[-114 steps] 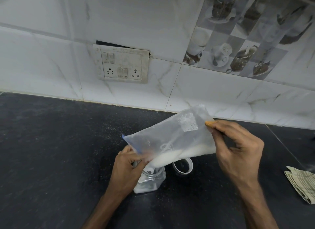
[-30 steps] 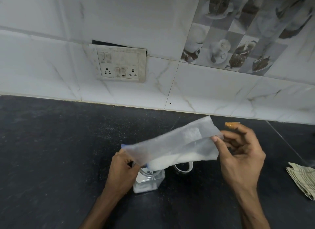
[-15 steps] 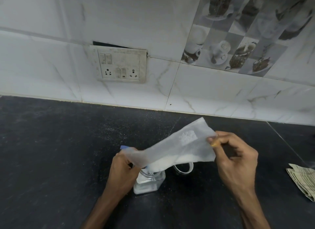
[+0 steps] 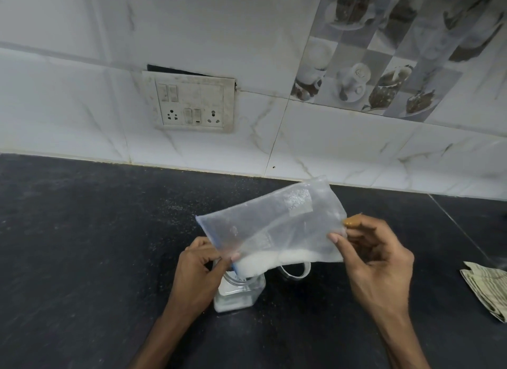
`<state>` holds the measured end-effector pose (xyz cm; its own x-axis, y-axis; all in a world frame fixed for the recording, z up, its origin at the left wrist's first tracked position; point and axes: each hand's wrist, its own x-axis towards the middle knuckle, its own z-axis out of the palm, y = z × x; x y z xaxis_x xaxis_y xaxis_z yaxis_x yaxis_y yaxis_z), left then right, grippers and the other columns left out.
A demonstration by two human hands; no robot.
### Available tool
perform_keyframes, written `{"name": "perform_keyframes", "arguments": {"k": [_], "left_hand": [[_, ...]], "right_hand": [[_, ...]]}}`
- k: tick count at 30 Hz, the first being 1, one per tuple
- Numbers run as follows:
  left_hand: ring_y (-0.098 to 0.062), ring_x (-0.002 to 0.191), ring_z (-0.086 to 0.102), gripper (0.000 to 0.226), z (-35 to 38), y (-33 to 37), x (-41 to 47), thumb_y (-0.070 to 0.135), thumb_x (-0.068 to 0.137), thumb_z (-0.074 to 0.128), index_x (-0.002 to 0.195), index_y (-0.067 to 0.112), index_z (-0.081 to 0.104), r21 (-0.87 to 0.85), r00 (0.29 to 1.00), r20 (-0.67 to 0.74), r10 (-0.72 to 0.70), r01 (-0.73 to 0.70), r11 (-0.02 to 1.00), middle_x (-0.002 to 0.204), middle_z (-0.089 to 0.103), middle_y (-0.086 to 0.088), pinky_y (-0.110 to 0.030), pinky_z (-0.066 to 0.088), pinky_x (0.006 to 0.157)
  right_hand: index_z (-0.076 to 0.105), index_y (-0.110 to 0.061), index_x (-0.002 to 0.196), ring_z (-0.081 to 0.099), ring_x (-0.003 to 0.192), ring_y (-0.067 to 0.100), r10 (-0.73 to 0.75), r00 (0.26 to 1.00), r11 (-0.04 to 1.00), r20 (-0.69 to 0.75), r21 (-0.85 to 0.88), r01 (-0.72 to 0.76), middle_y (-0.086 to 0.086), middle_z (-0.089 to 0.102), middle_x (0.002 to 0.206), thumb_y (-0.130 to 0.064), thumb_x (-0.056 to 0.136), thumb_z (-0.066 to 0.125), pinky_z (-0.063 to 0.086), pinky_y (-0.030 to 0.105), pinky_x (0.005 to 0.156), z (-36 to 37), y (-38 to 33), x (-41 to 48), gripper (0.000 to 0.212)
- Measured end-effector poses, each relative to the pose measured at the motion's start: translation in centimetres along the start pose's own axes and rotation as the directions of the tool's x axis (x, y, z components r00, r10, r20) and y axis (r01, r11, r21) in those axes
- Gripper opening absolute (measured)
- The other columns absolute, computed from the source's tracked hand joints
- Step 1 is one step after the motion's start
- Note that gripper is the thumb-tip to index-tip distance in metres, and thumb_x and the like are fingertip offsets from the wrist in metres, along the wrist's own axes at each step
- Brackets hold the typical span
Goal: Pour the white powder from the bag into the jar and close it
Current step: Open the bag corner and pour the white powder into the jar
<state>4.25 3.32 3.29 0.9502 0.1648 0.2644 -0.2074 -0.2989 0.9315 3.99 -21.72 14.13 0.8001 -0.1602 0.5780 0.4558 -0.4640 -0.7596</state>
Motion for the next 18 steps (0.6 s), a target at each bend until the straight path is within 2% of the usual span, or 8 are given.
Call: {"name": "perform_keyframes", "arguments": {"k": [2, 3, 5, 8, 12, 15, 16, 18], "left_hand": [[-0.008, 0.088, 0.068, 0.014, 0.05, -0.4, 0.04, 0.038, 0.077, 0.08, 0.074, 0.024, 0.079, 0.002, 1.0, -0.005, -0.01, 0.01, 1.0, 0.081, 0.074, 0.012, -0.042, 0.058, 0.072], [-0.009, 0.088, 0.068, 0.007, 0.15, -0.49, 0.04, 0.03, 0.077, 0.082, 0.075, 0.025, 0.079, 0.006, 1.0, -0.004, -0.017, 0.017, 1.0, 0.082, 0.073, 0.012, -0.043, 0.058, 0.072], [-0.007, 0.091, 0.067, 0.004, 0.16, -0.13, -0.04, 0.03, 0.076, 0.081, 0.077, 0.028, 0.079, 0.026, 1.0, 0.0, -0.003, 0.003, 1.0, 0.089, 0.072, 0.016, -0.039, 0.058, 0.074], [-0.009, 0.088, 0.068, 0.03, 0.26, -0.01, 0.08, 0.049, 0.072, 0.072, 0.073, 0.02, 0.078, 0.002, 1.0, -0.016, 0.003, -0.003, 1.0, 0.092, 0.07, 0.02, -0.04, 0.058, 0.072], [-0.01, 0.088, 0.068, 0.027, 0.4, -0.44, 0.01, 0.053, 0.072, 0.068, 0.073, 0.027, 0.078, -0.034, 1.0, -0.02, -0.002, 0.001, 0.999, 0.08, 0.074, 0.01, -0.043, 0.058, 0.073], [-0.014, 0.079, 0.069, 0.034, 0.46, -0.9, -0.06, 0.048, 0.072, 0.067, 0.064, 0.016, 0.074, -0.021, 0.999, -0.033, -0.014, 0.013, 1.0, 0.075, 0.072, 0.001, -0.048, 0.057, 0.065], [-0.013, 0.078, 0.069, 0.038, 0.47, -0.9, -0.06, 0.048, 0.071, 0.067, 0.063, 0.012, 0.073, -0.02, 0.999, -0.033, -0.018, 0.017, 1.0, 0.074, 0.071, 0.002, -0.047, 0.057, 0.064], [-0.01, 0.081, 0.069, 0.033, 0.4, -0.74, 0.0, 0.051, 0.071, 0.068, 0.068, 0.019, 0.076, -0.02, 0.999, -0.034, -0.018, 0.017, 1.0, 0.078, 0.072, 0.007, -0.042, 0.058, 0.066]], "right_hand": [[0.066, -0.015, 0.086, 0.069, 0.075, 0.002, 0.008, 0.999, 1.0, -0.04, 0.017, -0.008, -0.014, 0.072, 0.085, 0.003, 0.075, 0.079, 0.054, 0.013, 0.069, 0.0, 0.19, 0.16, 0.025], [0.069, -0.016, 0.084, 0.069, 0.075, 0.003, -0.004, 0.999, 1.0, -0.032, 0.014, 0.005, -0.014, 0.072, 0.083, 0.004, 0.076, 0.078, 0.055, 0.015, 0.069, 0.04, 0.29, 0.1, 0.024], [0.074, -0.018, 0.085, 0.071, 0.079, 0.007, -0.044, 0.999, 0.999, -0.014, -0.015, 0.044, -0.01, 0.074, 0.084, 0.007, 0.077, 0.076, 0.056, 0.018, 0.073, 0.16, 0.41, -0.17, 0.026], [0.076, -0.016, 0.09, 0.072, 0.083, 0.008, -0.081, 0.996, 0.996, -0.031, -0.051, 0.079, -0.006, 0.076, 0.085, 0.01, 0.077, 0.075, 0.057, 0.021, 0.078, 0.38, 0.59, -0.21, 0.029], [0.075, -0.014, 0.093, 0.073, 0.084, 0.01, -0.089, 0.995, 0.995, -0.047, -0.047, 0.087, -0.003, 0.075, 0.091, 0.01, 0.076, 0.077, 0.059, 0.024, 0.08, 0.61, 0.38, 0.07, 0.029], [0.075, -0.015, 0.093, 0.072, 0.085, 0.008, -0.097, 0.995, 0.994, -0.034, -0.06, 0.095, -0.004, 0.074, 0.092, 0.008, 0.076, 0.077, 0.057, 0.02, 0.079, 0.63, 0.03, 0.23, 0.029], [0.075, -0.016, 0.093, 0.072, 0.085, 0.008, -0.1, 0.994, 0.993, -0.038, -0.065, 0.097, -0.004, 0.075, 0.091, 0.008, 0.076, 0.077, 0.057, 0.02, 0.079, 0.54, 0.06, 0.29, 0.029], [0.075, -0.022, 0.091, 0.072, 0.085, 0.009, -0.062, 0.997, 0.997, -0.052, -0.049, 0.059, -0.007, 0.076, 0.088, 0.007, 0.077, 0.076, 0.058, 0.021, 0.079, 0.53, 0.18, 0.38, 0.032]]}}
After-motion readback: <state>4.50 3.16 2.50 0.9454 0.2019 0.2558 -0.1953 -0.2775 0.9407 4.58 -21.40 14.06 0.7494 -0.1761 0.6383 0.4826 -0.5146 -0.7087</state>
